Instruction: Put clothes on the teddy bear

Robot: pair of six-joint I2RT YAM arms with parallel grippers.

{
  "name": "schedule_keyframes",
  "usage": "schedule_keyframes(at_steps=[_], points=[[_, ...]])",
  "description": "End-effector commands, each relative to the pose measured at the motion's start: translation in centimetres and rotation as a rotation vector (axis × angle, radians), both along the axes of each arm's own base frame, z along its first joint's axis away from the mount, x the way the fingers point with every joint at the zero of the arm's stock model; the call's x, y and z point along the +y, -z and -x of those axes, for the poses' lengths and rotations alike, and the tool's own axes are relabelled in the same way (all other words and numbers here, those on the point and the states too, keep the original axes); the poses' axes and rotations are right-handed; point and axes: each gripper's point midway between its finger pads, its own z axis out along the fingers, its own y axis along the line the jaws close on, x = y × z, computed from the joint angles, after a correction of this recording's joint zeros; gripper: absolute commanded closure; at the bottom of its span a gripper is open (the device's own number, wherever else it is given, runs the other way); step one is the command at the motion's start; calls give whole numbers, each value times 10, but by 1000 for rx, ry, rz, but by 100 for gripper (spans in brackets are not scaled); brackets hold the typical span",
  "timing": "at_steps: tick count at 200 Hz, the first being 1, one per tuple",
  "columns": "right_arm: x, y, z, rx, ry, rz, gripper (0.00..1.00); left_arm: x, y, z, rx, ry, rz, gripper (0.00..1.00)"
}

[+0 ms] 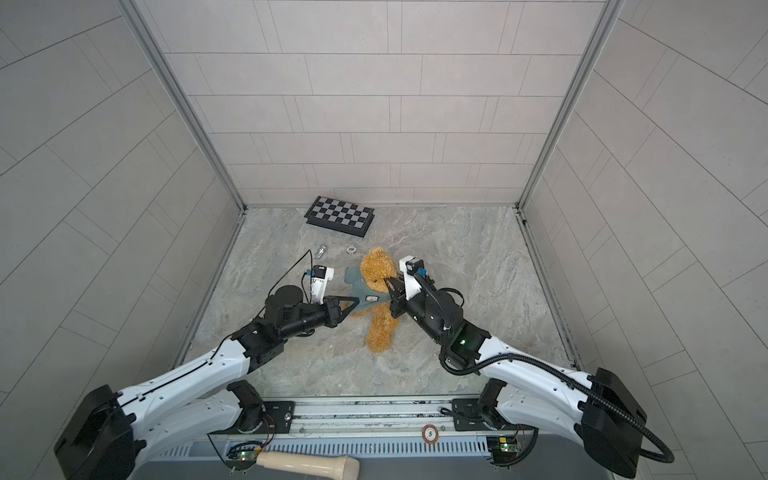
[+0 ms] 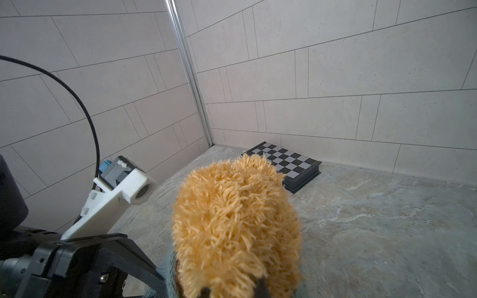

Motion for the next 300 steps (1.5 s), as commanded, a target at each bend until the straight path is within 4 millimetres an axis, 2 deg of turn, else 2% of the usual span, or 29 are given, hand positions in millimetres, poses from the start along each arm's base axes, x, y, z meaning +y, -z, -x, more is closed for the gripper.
schedule_keyframes(at_steps=[1, 75, 135, 152, 170, 185, 204, 222, 226, 249, 264, 283, 300], points=[[-39, -111, 10, -238, 70, -341, 100, 36, 84, 6, 191, -104, -211, 100], [-46, -114, 14, -254, 86, -336, 100, 53, 124, 11, 259, -147, -293, 100], [-44, -113, 16, -247, 65, -337, 100, 51, 122, 8, 240, -133, -304, 100], [-34, -109, 17, -246, 23, -290, 100, 38, 108, 6, 199, -87, -241, 100], [-16, -103, 19, -240, -76, -211, 100, 20, 78, 11, 116, -12, -146, 100], [-7, -97, 23, -247, -153, -163, 100, 14, 54, 20, 49, 34, -120, 100], [0, -84, 26, -235, -233, -83, 100, 20, 30, 30, -20, 42, -78, 72], [4, -73, 30, -232, -294, -16, 100, 34, 14, 37, -77, 19, -53, 56], [4, -84, 32, -255, -304, -20, 100, 37, 9, 38, -88, 14, -45, 55], [14, -85, 41, -268, -402, 2, 100, 46, -13, 38, -130, -7, 26, 48], [19, -92, 51, -299, -465, -23, 100, 49, -13, 31, -114, -33, 26, 48], [24, -98, 59, -313, -524, -43, 100, 41, -16, 24, -96, -23, 68, 50], [25, -100, 63, -322, -547, -68, 100, 30, -40, 24, -130, 16, 186, 48]])
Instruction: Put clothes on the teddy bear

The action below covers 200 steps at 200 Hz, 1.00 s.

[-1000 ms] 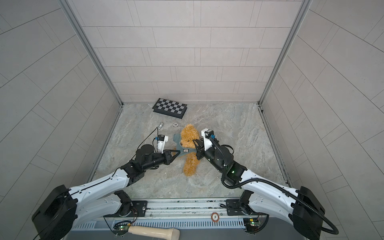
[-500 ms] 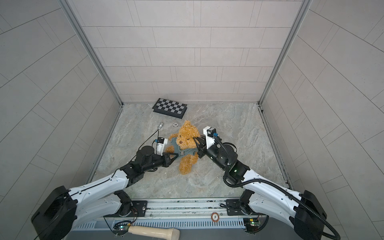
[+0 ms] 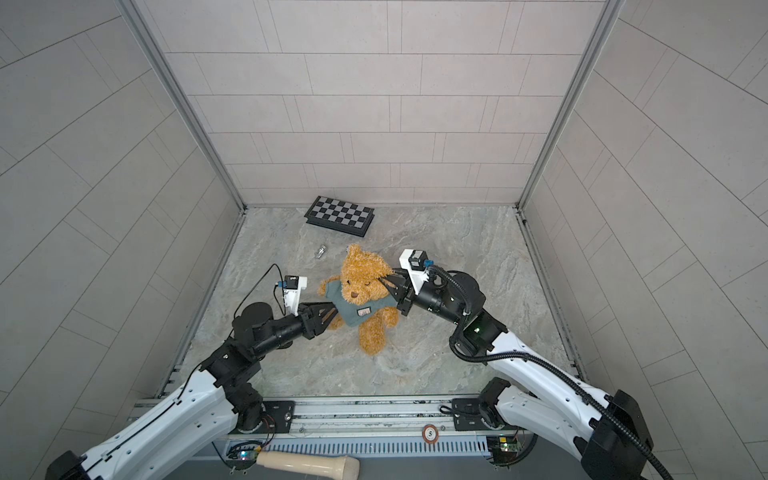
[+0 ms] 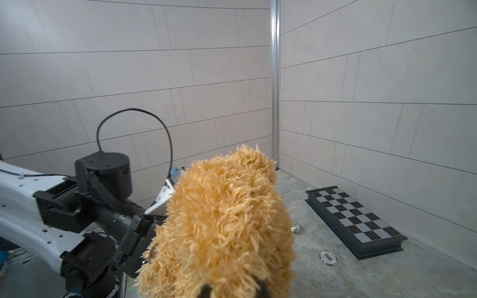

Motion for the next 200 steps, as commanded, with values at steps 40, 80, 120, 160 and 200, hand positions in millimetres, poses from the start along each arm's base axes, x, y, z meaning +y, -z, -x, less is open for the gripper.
schedule_keyframes(at_steps=[40, 80, 120, 160, 200], points=[[-1, -38, 22, -124, -85, -89, 100, -23, -74, 19, -118, 177, 284, 43], [-3, -38, 20, -139, -84, -110, 100, -23, -72, 29, -85, 211, 306, 45], [-2, -29, 22, -147, -109, -109, 100, -28, -81, 22, -40, 209, 375, 49], [-2, -20, 28, -195, -129, -81, 100, -32, -95, 19, 9, 237, 510, 69], [-6, -8, 22, -215, -97, -45, 100, -33, -103, 28, 14, 285, 525, 75]])
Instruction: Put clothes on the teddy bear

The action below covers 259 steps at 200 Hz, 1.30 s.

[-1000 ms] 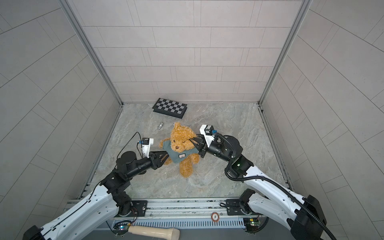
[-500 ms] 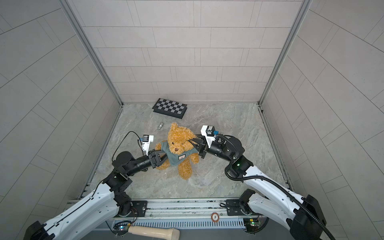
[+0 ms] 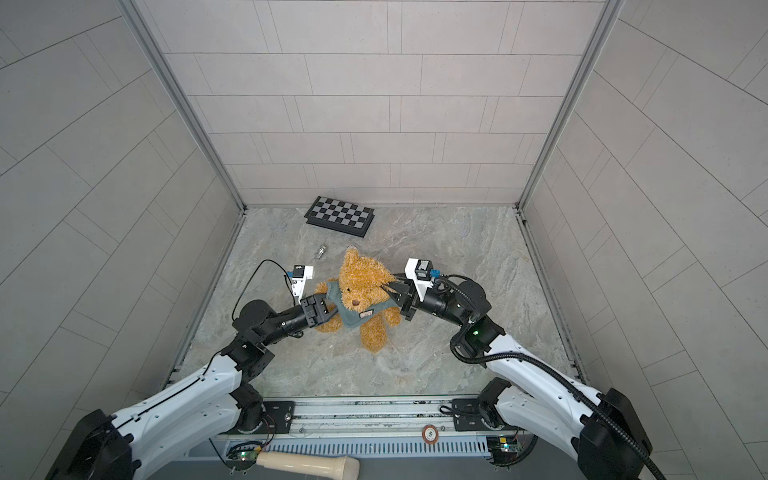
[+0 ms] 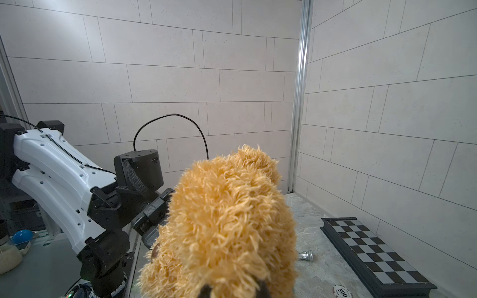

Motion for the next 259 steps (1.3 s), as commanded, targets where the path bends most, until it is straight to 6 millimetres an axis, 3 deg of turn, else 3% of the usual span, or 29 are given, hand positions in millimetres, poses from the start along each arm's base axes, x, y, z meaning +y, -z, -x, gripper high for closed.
schedule_keyframes(at_steps=[1, 17, 49, 82, 102, 141, 168, 226, 243, 259], points=[[-2, -7, 8, -83, -21, -1, 100, 1, -37, 16, -100, 61, 92, 75], [-2, -3, 6, -95, -5, 9, 100, 1, -35, 14, -106, 45, 46, 100], [-7, 9, 2, -123, 44, 10, 99, 15, -27, -5, -174, -116, -174, 100], [-8, 34, -6, -56, 85, 61, 43, 28, -16, -21, -296, -226, -388, 100], [-8, 55, -8, 6, 91, 101, 25, 27, -2, -26, -341, -213, -498, 100], [-9, 83, -8, 50, 112, 204, 17, 17, 8, -20, -395, -108, -577, 100], [1, 97, -6, 62, 50, 266, 15, 14, 9, -14, -406, -61, -589, 100], [19, 140, -24, 166, 16, 333, 4, 9, 18, -10, -396, -24, -631, 100], [19, 150, -26, 186, 19, 352, 4, 21, 31, -20, -310, -86, -720, 100], [15, 162, -35, 238, 73, 368, 4, 53, 54, -39, -163, -233, -866, 100]])
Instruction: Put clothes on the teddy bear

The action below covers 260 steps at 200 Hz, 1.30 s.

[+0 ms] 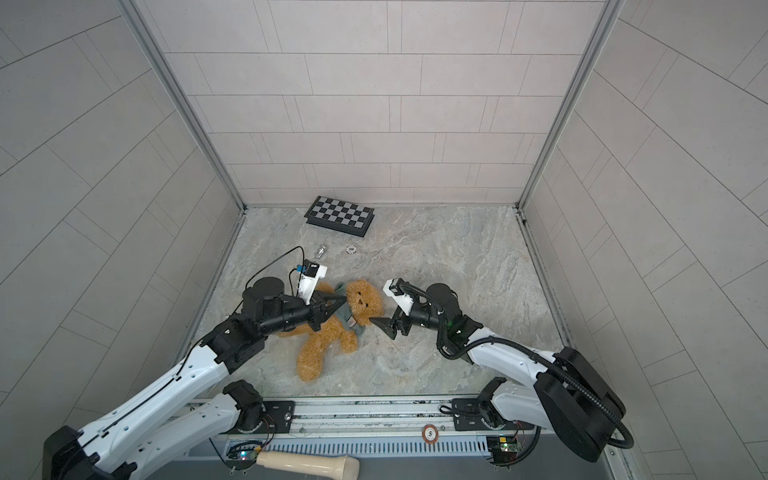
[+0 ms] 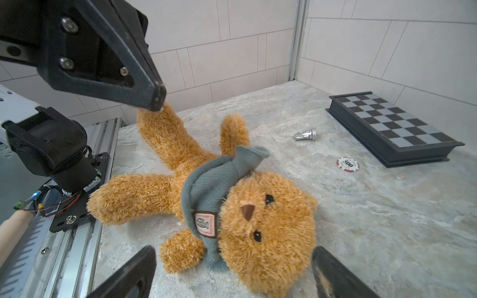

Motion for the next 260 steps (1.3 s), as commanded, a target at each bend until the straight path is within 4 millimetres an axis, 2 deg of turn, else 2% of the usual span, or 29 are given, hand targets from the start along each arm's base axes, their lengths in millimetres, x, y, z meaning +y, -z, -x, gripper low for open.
schedule_keyframes(at_steps=[1, 17, 37, 47, 48, 64, 81, 92, 110, 133, 154, 186, 214, 226, 242, 251, 260], points=[[1, -4, -10, -18, 36, -3, 4, 38, 23, -21, 87, -229, -152, 100], [-1, 12, -27, 72, 103, 17, 4, 52, 41, -31, 193, -288, -169, 75], [7, 21, -46, 191, 133, 40, 4, 45, 53, -36, 267, -278, -173, 33], [8, 28, -52, 242, 153, 44, 4, 45, 67, -37, 338, -284, -222, 28], [10, 24, -55, 238, 154, 37, 4, 45, 69, -38, 345, -286, -228, 28], [19, 24, -64, 300, 150, 24, 3, 47, 95, -34, 432, -315, -244, 30], [31, 36, -64, 370, 95, 15, 3, 50, 123, -24, 495, -353, -188, 44], [36, 47, -67, 402, 70, 18, 3, 51, 137, -19, 523, -361, -174, 50], [44, 62, -75, 469, 18, -11, 3, 50, 153, -16, 544, -364, -155, 59], [49, 76, -88, 523, -17, -25, 2, 54, 172, -11, 566, -362, -199, 65], [59, 79, -82, 519, -72, 2, 2, 56, 189, -7, 591, -353, -232, 68], [73, 89, -63, 526, -152, 57, 2, 56, 205, 0, 617, -335, -255, 81], [78, 95, -51, 570, -211, 70, 4, 61, 199, -1, 580, -342, -272, 81], [77, 96, -48, 571, -216, 83, 9, 61, 196, -3, 569, -345, -264, 81], [74, 91, -44, 549, -220, 104, 22, 58, 191, -7, 555, -342, -245, 81], [71, 84, -42, 523, -227, 104, 33, 55, 187, -9, 547, -340, -224, 80], [69, 75, -37, 486, -236, 101, 51, 53, 181, -12, 532, -337, -206, 80]])
